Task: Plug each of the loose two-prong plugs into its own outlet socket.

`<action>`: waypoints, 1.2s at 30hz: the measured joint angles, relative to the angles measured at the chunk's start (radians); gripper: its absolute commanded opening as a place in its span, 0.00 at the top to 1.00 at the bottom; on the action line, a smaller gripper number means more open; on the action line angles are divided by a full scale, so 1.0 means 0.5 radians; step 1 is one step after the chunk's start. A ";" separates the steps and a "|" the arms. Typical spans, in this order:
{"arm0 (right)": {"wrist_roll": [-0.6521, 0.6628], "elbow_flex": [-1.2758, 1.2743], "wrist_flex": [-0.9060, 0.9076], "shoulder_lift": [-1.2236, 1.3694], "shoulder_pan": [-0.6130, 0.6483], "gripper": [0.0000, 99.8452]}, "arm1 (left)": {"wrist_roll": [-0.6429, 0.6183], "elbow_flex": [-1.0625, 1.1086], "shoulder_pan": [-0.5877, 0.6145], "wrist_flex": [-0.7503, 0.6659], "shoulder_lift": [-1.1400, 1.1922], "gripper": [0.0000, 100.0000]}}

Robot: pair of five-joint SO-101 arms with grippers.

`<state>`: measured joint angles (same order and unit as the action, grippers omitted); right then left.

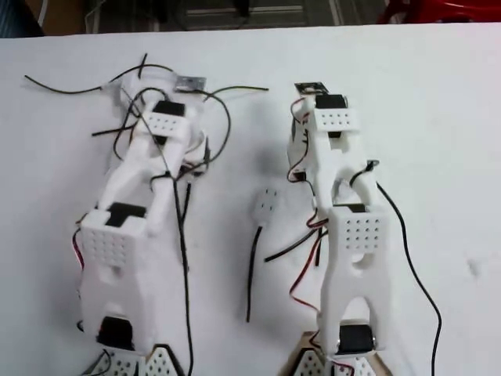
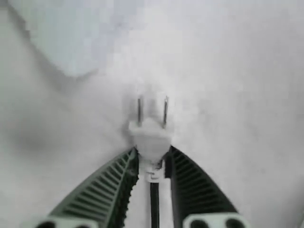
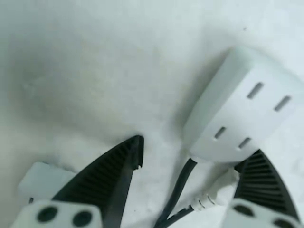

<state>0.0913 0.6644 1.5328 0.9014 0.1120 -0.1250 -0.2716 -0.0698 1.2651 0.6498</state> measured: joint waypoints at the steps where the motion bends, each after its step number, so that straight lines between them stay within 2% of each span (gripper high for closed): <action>1: 0.000 0.000 0.000 0.003 0.000 0.69 | -0.003 -0.025 0.009 -0.003 0.021 0.91; 11: 0.000 0.000 0.000 0.003 0.000 0.69 | 0.009 -0.273 0.031 0.046 0.172 0.84; 17: 0.000 0.000 0.000 0.003 0.000 0.69 | 0.196 -0.433 0.040 0.110 0.261 0.80; 26: 0.000 0.000 0.000 0.003 -0.006 0.69 | 0.196 -0.783 0.046 0.282 0.473 0.80; 28: 0.000 0.000 0.000 0.003 -0.006 0.69 | 0.196 -0.887 0.046 0.350 0.531 0.82; 33: 0.000 0.000 0.000 0.003 -0.006 0.69 | 0.193 -1.175 0.031 0.525 0.690 0.95; 36: 0.000 0.000 0.000 0.003 -0.006 0.69 | 0.196 -1.366 0.025 0.635 0.798 0.98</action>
<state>0.0913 0.6644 1.5328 0.9030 0.1089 -0.0269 -0.9544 -0.0575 1.5827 1.0487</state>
